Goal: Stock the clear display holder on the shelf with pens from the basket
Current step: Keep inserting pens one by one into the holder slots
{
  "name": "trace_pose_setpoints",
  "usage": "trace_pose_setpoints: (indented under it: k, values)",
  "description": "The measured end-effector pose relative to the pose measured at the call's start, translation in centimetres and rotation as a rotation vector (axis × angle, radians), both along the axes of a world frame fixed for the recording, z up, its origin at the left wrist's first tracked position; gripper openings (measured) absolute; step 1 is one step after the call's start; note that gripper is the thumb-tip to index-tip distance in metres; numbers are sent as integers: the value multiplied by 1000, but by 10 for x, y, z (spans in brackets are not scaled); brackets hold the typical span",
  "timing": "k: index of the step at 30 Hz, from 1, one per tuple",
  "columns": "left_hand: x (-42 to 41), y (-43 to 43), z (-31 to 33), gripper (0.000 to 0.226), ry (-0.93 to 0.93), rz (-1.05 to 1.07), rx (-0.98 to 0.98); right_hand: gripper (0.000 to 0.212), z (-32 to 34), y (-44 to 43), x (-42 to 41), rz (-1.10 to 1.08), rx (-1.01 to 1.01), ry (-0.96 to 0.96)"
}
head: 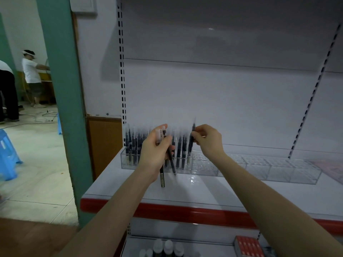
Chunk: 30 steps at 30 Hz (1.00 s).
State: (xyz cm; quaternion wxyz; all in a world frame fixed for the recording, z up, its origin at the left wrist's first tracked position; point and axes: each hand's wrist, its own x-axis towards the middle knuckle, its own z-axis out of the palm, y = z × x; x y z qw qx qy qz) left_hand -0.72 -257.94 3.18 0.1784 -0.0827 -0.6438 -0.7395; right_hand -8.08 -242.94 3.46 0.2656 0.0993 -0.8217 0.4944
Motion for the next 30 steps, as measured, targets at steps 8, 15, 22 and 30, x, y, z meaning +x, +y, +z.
trace_pose_setpoints:
  k: [8,15,22,30]
  values:
    - [0,-7,-2,34,48,-35,7,20,-17,-1,-9,-24,164,-116]
    - [-3,-10,-6,25,64,13,-11,23,-22,1,-7,-22,171,-161]
    - [-6,-7,-4,10,55,53,249,18,-15,19,24,51,-366,-167]
    - [-1,17,-8,12,31,67,357,27,-6,20,72,464,-917,-399]
